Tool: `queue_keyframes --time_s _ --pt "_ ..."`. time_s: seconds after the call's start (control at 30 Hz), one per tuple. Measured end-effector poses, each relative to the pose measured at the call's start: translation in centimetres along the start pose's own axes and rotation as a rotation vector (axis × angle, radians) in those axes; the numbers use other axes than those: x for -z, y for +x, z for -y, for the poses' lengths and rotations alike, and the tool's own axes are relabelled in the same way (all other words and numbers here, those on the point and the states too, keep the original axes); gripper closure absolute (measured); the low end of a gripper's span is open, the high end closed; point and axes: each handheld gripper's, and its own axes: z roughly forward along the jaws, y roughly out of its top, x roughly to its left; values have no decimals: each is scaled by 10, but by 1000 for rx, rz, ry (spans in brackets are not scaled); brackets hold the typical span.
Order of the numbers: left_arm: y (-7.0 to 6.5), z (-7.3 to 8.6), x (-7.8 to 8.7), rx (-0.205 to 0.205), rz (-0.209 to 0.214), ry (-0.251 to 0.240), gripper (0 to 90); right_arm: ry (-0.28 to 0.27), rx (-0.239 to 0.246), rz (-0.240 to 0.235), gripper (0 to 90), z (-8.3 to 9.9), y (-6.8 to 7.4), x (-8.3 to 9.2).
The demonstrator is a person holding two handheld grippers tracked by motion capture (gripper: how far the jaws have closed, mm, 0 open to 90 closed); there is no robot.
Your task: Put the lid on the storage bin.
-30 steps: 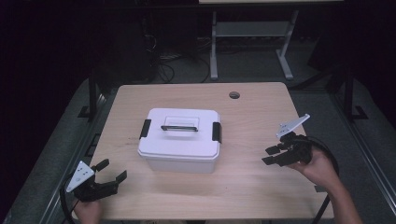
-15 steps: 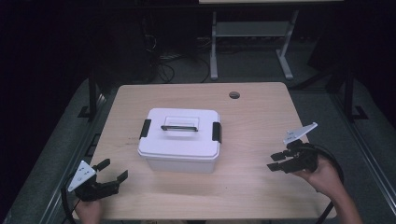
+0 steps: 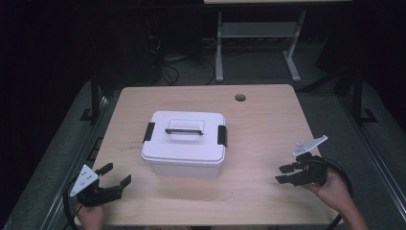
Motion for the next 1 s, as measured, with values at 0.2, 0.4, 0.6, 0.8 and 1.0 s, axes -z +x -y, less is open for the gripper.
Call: queue_keyframes --time_s 0.2,0.4,0.6,0.8,1.0 --pt "0 0 0 -1 -1 -1 130 -10 -3 -1 510 8 3 0" --pt "-1 0 0 -2 0 0 130 -20 -2 8 503 16 6 0" --pt "-2 -1 -1 -9 2 3 130 -32 -7 10 499 21 8 2" --pt "-2 -1 -1 -5 -1 2 130 -35 -2 18 485 26 12 4" --pt "-1 -1 0 -3 -6 0 130 -40 13 25 466 26 18 8"
